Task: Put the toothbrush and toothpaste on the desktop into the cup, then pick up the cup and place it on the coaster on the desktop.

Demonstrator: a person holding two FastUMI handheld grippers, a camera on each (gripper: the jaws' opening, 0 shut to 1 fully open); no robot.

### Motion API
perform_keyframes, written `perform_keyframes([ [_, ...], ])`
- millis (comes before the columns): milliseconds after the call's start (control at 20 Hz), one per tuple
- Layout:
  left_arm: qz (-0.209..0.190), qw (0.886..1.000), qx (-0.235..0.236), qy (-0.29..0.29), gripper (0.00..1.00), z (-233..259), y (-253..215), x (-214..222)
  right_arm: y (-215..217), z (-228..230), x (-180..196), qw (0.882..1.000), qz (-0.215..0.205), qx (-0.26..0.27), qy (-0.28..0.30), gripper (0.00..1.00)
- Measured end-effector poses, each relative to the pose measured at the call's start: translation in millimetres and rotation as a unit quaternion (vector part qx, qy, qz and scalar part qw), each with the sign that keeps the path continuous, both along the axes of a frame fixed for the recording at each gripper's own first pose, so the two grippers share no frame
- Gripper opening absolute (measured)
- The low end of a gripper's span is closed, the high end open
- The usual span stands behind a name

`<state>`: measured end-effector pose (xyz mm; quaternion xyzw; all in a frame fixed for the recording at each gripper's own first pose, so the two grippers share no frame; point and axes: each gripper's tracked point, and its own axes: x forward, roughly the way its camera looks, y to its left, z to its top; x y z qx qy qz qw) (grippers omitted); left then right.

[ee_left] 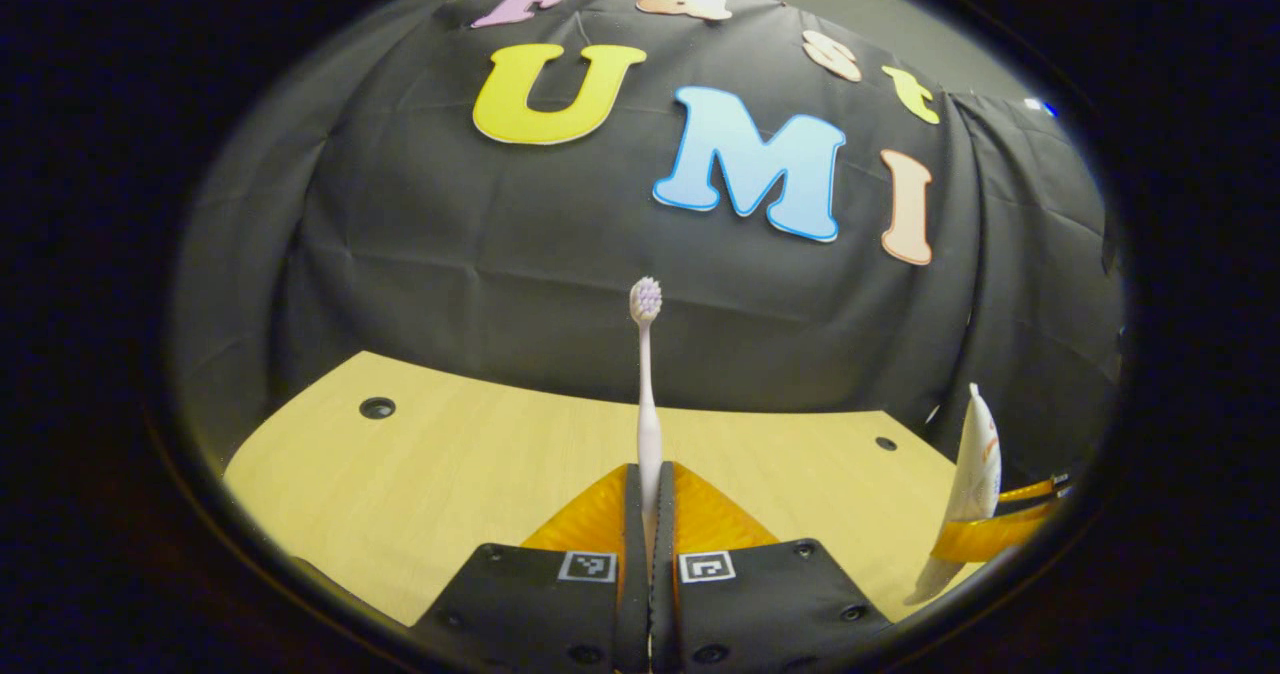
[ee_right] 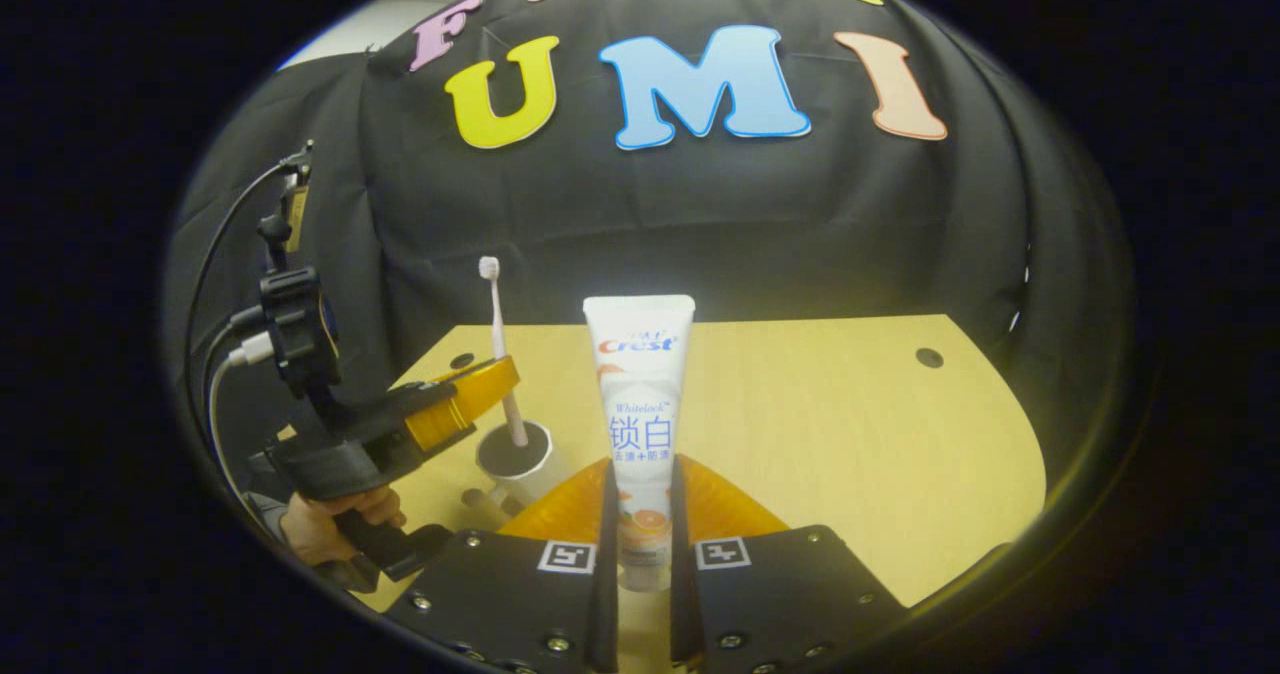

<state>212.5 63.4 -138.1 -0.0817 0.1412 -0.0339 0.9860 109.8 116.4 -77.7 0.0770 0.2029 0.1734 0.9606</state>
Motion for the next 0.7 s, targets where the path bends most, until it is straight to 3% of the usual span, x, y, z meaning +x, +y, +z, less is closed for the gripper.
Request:
perform_keyframes([
  [100,0.001,1.0,0.003,0.008,0.1,-6.8,1.3,-1.4,1.3,-1.1,3.5,1.0,0.0,0.003,0.006,0.21],
  [150,0.003,1.0,0.004,0.01,0.05,-9.3,3.4,-2.8,1.5,-1.4,4.4,1.0,-0.001,0.004,0.007,0.21],
  [250,0.006,1.0,0.006,0.014,0.13,-11.5,6.0,-2.7,1.9,-1.4,6.0,1.0,-0.003,0.004,0.008,0.21],
  [400,0.002,1.0,0.007,0.021,0.14,-16.6,4.1,-5.4,2.3,-0.9,6.7,1.0,-0.005,0.005,0.008,0.22],
  [600,-0.013,1.0,0.011,0.026,0.24,-19.0,-0.8,-9.2,5.4,0.1,7.4,1.0,-0.003,0.005,0.007,0.22],
  [650,-0.015,0.999,0.012,0.029,0.36,-21.1,-2.1,-10.4,7.2,0.6,7.7,1.0,-0.002,0.006,0.007,0.22],
  [700,-0.02,0.999,0.011,0.03,0.37,-20.6,-2.7,-11.9,9.1,1.0,8.0,1.0,-0.001,0.007,0.007,0.22],
])
